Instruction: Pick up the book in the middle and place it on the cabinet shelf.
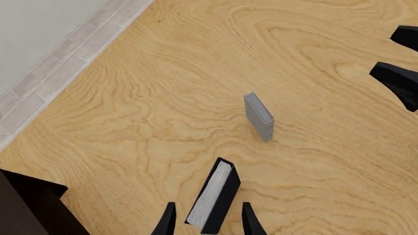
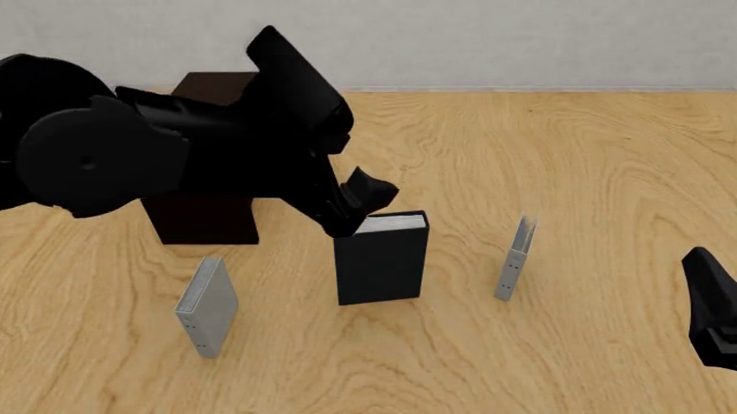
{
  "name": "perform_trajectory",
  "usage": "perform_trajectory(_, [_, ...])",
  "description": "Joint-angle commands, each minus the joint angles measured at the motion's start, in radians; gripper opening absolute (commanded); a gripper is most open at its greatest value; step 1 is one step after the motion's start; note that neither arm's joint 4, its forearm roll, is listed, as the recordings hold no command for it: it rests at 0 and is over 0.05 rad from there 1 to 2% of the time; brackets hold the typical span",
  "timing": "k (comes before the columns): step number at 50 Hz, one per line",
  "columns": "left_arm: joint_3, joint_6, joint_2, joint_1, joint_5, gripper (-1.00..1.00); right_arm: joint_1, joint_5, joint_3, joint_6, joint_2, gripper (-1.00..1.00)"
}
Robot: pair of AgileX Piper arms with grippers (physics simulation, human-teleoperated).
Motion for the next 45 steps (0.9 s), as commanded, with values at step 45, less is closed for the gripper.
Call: perform_trajectory(45, [-0.078, 0.152, 0.255, 0.071, 0.085, 1.0, 0.0, -0.004, 0.0, 0.017, 0.008, 1.0])
